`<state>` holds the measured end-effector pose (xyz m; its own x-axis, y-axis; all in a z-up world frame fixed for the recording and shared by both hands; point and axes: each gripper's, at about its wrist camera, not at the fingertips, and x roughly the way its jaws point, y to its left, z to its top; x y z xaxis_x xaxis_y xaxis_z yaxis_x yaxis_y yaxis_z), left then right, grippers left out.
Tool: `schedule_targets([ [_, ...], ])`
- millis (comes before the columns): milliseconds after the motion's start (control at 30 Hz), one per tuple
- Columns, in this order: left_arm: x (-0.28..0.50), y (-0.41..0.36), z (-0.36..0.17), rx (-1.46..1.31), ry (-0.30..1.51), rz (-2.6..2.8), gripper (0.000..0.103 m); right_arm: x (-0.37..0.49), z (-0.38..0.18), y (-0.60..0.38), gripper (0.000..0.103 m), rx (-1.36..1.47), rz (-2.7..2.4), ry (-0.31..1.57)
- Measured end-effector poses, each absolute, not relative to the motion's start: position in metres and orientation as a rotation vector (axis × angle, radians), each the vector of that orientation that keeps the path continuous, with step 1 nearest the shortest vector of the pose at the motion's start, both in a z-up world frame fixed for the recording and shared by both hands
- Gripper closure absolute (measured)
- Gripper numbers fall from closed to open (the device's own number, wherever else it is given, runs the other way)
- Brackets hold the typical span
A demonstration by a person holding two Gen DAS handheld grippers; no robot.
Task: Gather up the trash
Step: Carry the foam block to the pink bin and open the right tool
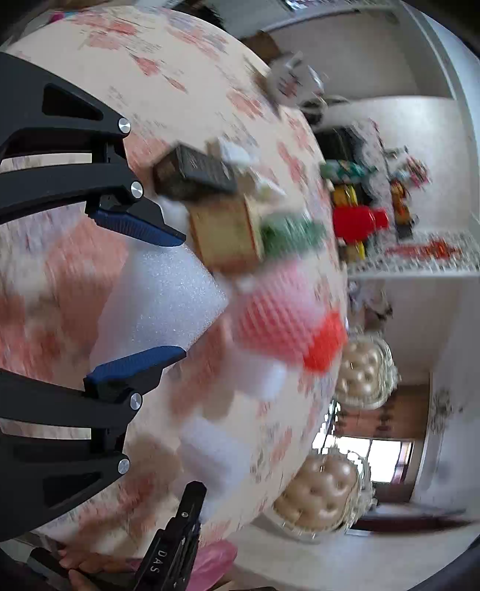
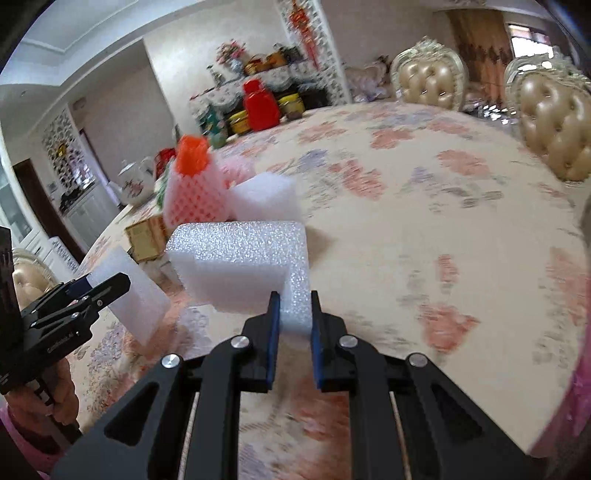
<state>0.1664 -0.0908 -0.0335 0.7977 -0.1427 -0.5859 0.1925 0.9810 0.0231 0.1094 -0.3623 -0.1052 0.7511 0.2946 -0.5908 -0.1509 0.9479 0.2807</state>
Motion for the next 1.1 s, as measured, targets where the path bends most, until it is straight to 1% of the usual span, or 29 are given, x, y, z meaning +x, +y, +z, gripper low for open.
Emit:
schedule_targets([
  [267, 0.173, -0.17, -0.016, 0.098, 0.575, -0.397, 0.051, 0.067, -0.092, -0.442, 0.088, 0.27, 0.032, 0.59],
  [500, 0.172, -0.262, -0.014, 0.142, 0.559, -0.61, 0.051, 0.021, -0.09, -0.522, 0.088, 0.334, -0.203, 0.519],
  [867, 0.165, -0.402, -0.001, 0.171, 0.54, -0.891, 0.051, -0.028, -0.103, -0.623, 0.088, 0.42, -0.49, 0.507],
  [1100, 0.171, -0.475, -0.01, 0.154, 0.596, -1.006, 0.05, -0.05, -0.112, -0.665, 0.087, 0.45, -0.592, 0.519],
])
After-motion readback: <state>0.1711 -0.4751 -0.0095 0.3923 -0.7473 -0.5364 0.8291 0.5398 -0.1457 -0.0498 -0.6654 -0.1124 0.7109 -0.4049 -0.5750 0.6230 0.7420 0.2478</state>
